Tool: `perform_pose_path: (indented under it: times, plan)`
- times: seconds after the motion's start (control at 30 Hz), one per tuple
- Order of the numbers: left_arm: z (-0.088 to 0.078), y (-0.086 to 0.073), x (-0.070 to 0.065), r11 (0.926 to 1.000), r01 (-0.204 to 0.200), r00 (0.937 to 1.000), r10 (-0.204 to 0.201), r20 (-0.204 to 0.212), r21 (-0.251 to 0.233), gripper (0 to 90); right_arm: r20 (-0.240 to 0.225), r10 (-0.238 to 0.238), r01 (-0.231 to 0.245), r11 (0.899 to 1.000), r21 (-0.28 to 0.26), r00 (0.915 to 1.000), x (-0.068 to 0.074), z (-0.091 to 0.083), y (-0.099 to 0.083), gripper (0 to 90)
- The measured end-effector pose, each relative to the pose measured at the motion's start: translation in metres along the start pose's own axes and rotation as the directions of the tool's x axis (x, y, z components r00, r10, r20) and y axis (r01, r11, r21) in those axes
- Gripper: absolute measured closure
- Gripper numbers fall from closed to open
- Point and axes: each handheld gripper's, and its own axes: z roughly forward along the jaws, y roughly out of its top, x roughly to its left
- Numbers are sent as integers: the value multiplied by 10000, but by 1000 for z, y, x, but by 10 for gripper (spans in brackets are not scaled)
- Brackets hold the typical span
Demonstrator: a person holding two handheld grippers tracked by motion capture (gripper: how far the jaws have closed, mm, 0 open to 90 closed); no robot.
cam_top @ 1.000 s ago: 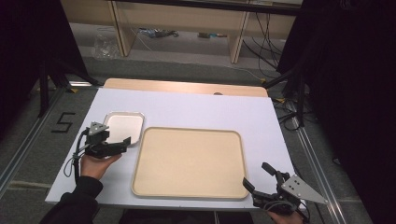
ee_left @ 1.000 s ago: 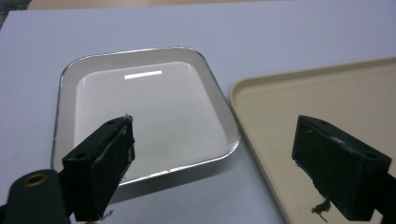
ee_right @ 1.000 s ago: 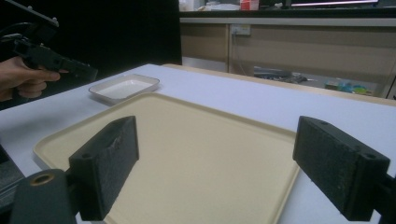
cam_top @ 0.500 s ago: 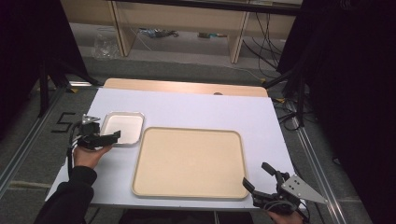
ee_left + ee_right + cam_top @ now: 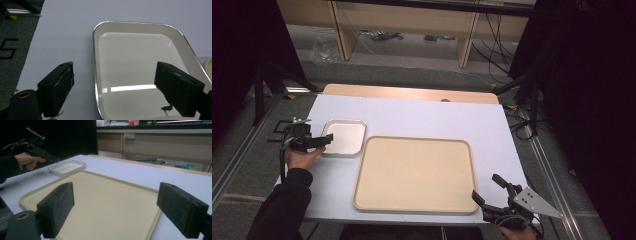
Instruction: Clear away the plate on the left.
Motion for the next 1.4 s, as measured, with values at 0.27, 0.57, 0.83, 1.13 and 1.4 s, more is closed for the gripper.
perform_pose_path:
  times: [0.27,0.57,0.83,1.13,1.4]
  plan:
    - [11,3,12,9996,179,9998,-179,-27,229,286,78,-119,119,9999,-66,9999,0,0,0,151]
    - [24,3,16,9980,268,9996,-272,65,569,564,86,-123,123,9999,-75,9999,-1,0,0,151]
    - [29,2,19,9969,277,9990,-302,331,731,715,82,-127,127,9999,-80,9999,0,0,0,151]
    - [32,2,19,9940,994,9926,-1023,654,460,853,-26,45,-45,9996,-289,10000,0,2,-1,152]
    - [25,3,19,9896,1425,9847,-1398,1042,-194,885,-26,-9,8,9999,-155,10000,0,0,0,152]
